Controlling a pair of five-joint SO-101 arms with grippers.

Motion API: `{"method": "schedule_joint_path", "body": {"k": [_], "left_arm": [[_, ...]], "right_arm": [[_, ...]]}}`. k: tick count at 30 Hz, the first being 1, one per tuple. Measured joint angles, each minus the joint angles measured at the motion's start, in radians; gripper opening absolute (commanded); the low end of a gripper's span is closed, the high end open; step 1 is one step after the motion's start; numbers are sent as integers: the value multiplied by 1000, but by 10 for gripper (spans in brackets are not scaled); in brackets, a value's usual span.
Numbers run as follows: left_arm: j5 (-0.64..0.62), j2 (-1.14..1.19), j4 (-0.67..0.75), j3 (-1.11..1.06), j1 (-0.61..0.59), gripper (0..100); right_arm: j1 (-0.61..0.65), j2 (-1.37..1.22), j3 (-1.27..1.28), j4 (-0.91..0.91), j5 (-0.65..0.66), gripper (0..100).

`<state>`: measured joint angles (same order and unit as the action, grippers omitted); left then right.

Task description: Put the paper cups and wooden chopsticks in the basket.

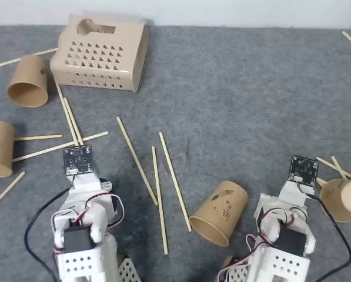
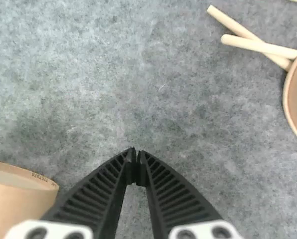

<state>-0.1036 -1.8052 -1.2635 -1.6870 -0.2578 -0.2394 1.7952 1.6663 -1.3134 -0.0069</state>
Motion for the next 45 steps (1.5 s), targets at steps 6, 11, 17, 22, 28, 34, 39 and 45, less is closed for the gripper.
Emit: {"method": "schedule_joint_path", "body": {"k": [6,11,17,22,28,34,39,45], "left_arm": [[0,0,0,0,0,13],[0,0,0,0,0,13],[0,0,0,0,0,13],[0,0,0,0,0,13],[0,0,0,0,0,13],[0,0,0,0,0,13],[0,0,-2,0,0,13],[0,0,-2,0,0,13]], "right_arm": [[0,0,0,0,-3,9],[0,0,0,0,-3,9],[0,0,0,0,-3,9],[0,0,0,0,-3,9],[0,0,0,0,-3,9],[-6,0,0,0,-3,9],[-31,0,0,0,-3,12],[-84,0,-55,21,-3,13]]}}
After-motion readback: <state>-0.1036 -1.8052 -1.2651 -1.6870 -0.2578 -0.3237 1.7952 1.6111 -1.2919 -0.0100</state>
